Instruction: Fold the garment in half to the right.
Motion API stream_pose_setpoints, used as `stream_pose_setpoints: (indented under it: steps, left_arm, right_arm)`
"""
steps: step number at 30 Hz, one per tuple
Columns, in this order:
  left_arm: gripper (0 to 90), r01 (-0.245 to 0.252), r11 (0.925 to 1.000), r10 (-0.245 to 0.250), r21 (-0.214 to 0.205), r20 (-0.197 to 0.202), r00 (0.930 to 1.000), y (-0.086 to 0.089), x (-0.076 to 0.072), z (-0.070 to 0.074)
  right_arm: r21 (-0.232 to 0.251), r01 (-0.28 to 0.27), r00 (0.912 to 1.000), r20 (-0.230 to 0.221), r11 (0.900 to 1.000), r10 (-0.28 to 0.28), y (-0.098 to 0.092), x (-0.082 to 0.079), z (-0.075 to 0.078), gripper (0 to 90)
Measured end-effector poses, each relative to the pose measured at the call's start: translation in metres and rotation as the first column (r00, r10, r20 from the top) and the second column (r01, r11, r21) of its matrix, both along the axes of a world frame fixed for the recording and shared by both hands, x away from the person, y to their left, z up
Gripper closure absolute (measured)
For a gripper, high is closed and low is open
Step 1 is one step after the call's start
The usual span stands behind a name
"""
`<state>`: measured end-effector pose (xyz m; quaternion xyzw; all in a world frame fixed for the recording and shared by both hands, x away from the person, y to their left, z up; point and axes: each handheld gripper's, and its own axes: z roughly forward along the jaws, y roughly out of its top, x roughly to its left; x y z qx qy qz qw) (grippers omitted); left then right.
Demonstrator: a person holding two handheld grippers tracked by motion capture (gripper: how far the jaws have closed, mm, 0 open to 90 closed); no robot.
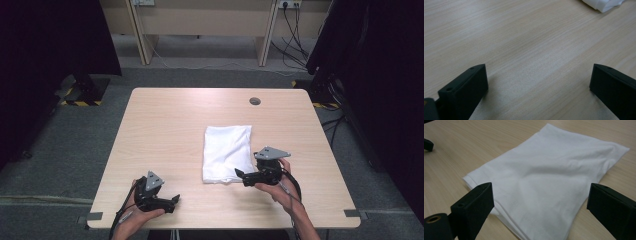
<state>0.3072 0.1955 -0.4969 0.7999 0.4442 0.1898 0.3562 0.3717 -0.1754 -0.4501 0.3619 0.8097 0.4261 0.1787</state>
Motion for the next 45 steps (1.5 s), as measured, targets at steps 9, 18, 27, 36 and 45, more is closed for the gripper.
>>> stream_pose_setpoints:
  steps: [9, 18, 27, 36, 45]
  left_arm:
    - [0.8, 0.0, 1.0, 0.0, 0.0, 0.0, 1.0, 0.0, 0.0, 0.0]
    - [0.8, 0.0, 1.0, 0.0, -0.001, 0.0, 1.0, 0.0, 0.0, 0.0]
    - [0.8, 0.0, 1.0, 0.0, 0.0, 0.0, 1.0, 0.0, 0.0, 0.0]
    - [0.8, 0.0, 1.0, 0.0, -0.001, 0.0, 1.0, 0.0, 0.0, 0.0]
    - [0.9, 0.0, 1.0, 0.0, -0.002, 0.0, 1.0, 0.0, 0.0, 0.0]
  right_arm:
    - [0.005, 0.003, 1.0, 0.0, 1.0, -0.003, -0.007, -0.007, 0.0, 7.3]
    - [0.009, -0.002, 1.0, -0.001, 1.0, 0.002, -0.01, -0.016, -0.002, 7.3]
    - [0.006, 0.004, 1.0, -0.002, 1.0, -0.004, -0.015, -0.021, -0.004, 7.3]
    - [0.013, 0.006, 1.0, 0.004, 0.9999, -0.006, -0.021, -0.029, -0.003, 7.3]
    - [0.02, 0.011, 0.9999, 0.004, 0.9997, -0.011, -0.026, -0.036, -0.003, 7.3]
